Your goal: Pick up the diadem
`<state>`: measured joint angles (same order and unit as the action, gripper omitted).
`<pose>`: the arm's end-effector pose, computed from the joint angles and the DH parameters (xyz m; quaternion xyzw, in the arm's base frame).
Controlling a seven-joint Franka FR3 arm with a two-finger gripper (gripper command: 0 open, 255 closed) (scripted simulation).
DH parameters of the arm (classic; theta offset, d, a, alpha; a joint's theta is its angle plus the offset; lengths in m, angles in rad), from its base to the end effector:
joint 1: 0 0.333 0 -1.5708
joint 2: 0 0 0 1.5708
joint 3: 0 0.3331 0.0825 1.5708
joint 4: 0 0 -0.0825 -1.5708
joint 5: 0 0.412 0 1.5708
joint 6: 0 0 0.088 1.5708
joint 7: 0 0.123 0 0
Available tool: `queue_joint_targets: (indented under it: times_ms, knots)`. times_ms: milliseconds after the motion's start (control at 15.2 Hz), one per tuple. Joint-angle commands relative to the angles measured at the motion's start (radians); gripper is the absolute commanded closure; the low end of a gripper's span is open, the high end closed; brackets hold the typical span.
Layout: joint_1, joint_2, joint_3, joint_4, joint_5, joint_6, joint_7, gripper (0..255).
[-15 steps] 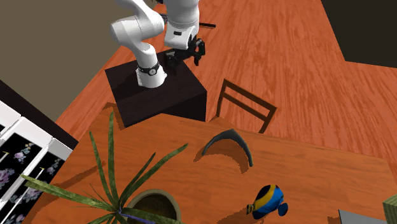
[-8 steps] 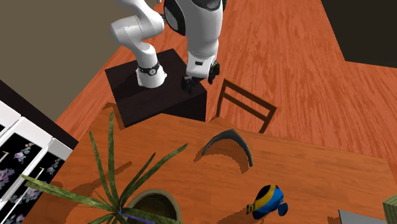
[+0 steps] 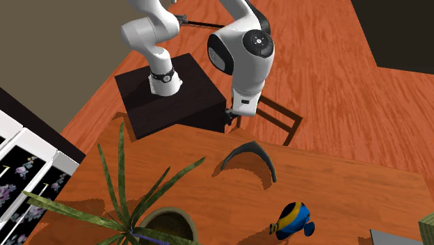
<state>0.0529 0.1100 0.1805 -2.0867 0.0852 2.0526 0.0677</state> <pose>0.5537 0.1367 0.3475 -0.9946 -0.0603 0.0773 0.0349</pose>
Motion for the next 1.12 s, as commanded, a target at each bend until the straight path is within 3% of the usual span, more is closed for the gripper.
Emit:
queue_joint_targets:
  times_ms: [0, 726, 1056]
  knots:
    - [0.008, 0.077, 0.005, 0.053, -0.008, 0.021, 0.006, 0]
    - [0.078, 0.525, 0.009, 0.478, -0.061, 0.022, 0.037, 0]
    - [0.083, 0.568, 0.006, 0.485, -0.066, 0.057, 0.035, 0]
